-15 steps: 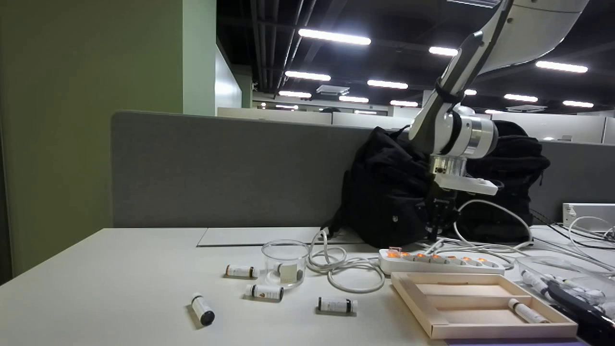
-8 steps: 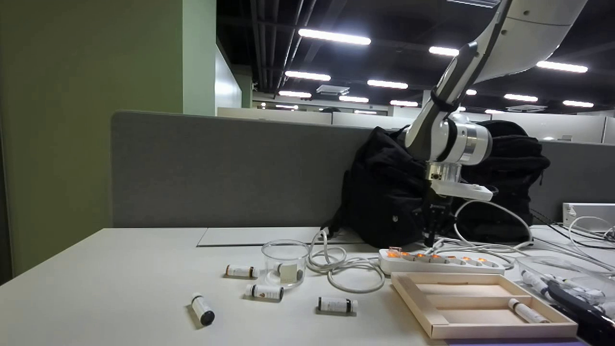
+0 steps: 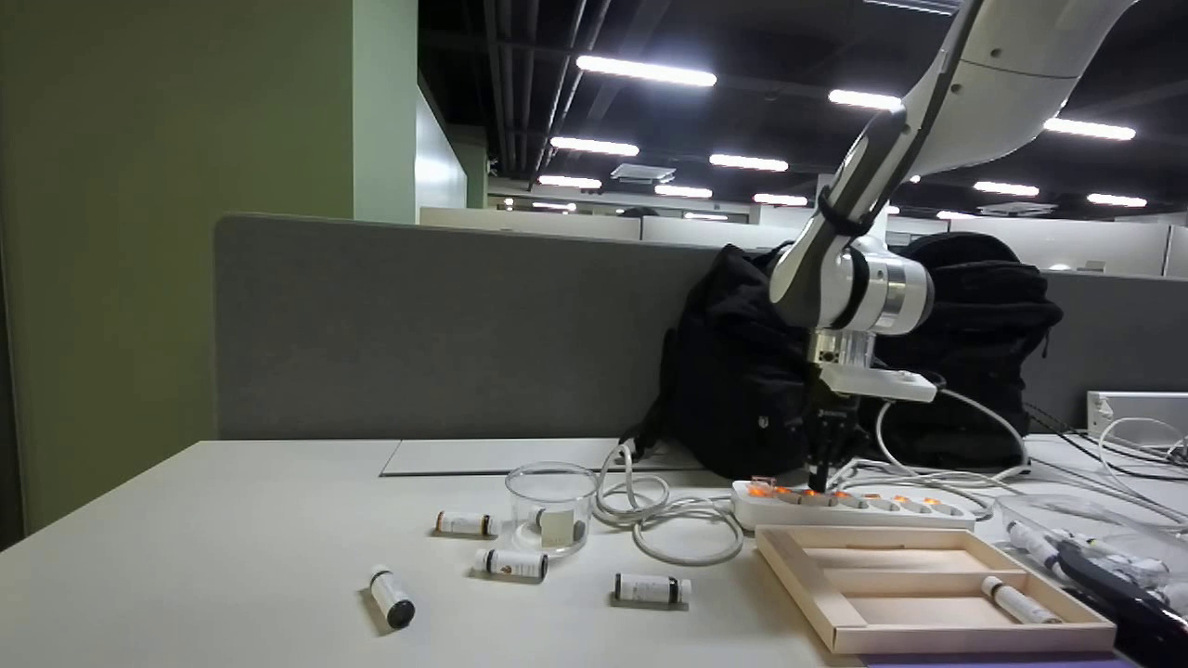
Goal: Turn off the fifth switch from the right on the adapter
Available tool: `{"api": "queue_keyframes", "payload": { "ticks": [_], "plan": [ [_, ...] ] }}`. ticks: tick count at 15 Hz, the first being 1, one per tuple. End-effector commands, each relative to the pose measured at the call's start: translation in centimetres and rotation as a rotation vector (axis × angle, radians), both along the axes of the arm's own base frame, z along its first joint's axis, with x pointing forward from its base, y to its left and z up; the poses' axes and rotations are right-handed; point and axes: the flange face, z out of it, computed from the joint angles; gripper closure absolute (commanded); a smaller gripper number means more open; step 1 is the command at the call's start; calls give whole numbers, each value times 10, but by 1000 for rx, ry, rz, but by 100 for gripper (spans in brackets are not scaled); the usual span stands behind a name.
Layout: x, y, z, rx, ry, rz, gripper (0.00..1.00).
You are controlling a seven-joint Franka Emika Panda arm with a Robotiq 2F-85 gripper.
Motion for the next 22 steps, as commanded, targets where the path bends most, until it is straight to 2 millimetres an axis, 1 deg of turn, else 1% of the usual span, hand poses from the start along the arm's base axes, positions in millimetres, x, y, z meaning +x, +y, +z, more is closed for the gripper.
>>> {"api": "queue_keyframes", "payload": {
  "ticks": [1, 4, 9, 12, 15, 17, 18, 19, 20, 21, 22],
  "plan": [
    [10, 7, -4, -16, -1, 11, 100],
    [9, 14, -6, -37, 7, 48, 100],
    [7, 34, -11, -93, 29, 169, 100],
    [3, 52, -12, -128, 44, 253, 100],
    [4, 67, -12, -150, 45, 302, 100],
    [13, 71, 1, -163, 26, 309, 100],
    [24, 69, 11, -165, 12, 305, 100],
    [30, 71, 24, -169, 5, 303, 100],
    [40, 73, 45, -171, -5, 296, 100],
    [49, 74, 63, -167, -18, 287, 74],
    [58, 73, 87, -171, -20, 276, 72]
  ]
}}
